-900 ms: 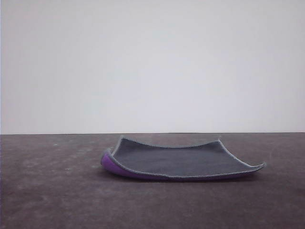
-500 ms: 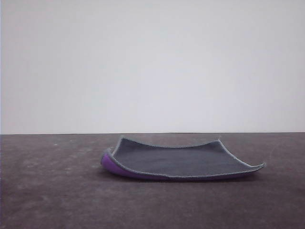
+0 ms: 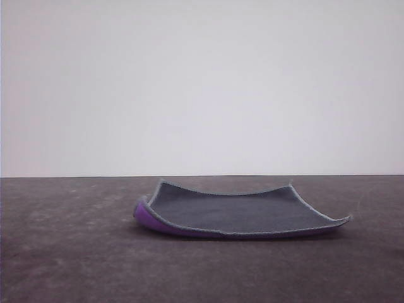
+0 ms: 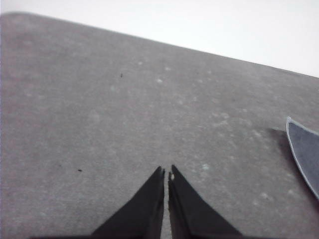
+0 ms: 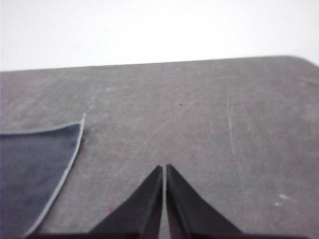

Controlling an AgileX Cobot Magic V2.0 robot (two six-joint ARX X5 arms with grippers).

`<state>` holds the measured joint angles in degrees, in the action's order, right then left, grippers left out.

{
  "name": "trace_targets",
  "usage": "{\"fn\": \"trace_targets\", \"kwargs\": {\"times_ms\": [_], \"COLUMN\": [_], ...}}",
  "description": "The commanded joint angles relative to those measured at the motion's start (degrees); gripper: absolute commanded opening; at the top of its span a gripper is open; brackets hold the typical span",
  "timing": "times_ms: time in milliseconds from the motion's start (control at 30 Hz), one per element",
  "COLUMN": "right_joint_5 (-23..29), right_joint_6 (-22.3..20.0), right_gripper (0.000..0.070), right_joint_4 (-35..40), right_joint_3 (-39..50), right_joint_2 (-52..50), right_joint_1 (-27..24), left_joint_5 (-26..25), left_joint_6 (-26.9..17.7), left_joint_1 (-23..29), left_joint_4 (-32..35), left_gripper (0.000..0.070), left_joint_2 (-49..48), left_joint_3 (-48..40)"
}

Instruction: Fold clothes

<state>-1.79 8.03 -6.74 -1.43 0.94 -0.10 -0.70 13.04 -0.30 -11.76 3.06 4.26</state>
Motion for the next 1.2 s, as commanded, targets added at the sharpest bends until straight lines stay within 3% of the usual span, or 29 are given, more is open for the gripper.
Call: {"fn": "trace_targets", "kwargs": {"times_ms": [0,300,600,833,1167], "right_joint_5": [-0.36,-3.67,-15.68,-17.67,-19.14], "right_joint_6": [4.28,4.47,2.31,0.19,0.01], "right_gripper": [0.0006,0.0006,0.0006,0.0006,0.0007], "right_joint_4": [0.67,0.50,-3.44,-5.48,-5.35], "right_joint_3": [-2.09,-17.29,-36.51,-45.45,-46.32], "right_joint_2": [1.17,19.27,44.59,60.37,73.44], "right_joint_1": [-0.02,-0.02,0.02,1.12,1.49], "left_joint_5": [1.13,-0.11,-9.72,-11.42,-12.87], "left_joint_6": [2.44,2.97,-1.28,-3.51,-5.24], "left_joint_1": [-0.11,-0.11,-1.08,-4.46,-9.20], "left_joint_4": [1.13,1.10,1.04,1.12,0.60], "left_gripper": [0.0004,0.0004,0.0004,0.0004,0.0004], "left_joint_2": [2.15,25.63,50.45,63.56,75.70], "left_joint_3": [3.42,22.45,41.12,46.40,46.70]}}
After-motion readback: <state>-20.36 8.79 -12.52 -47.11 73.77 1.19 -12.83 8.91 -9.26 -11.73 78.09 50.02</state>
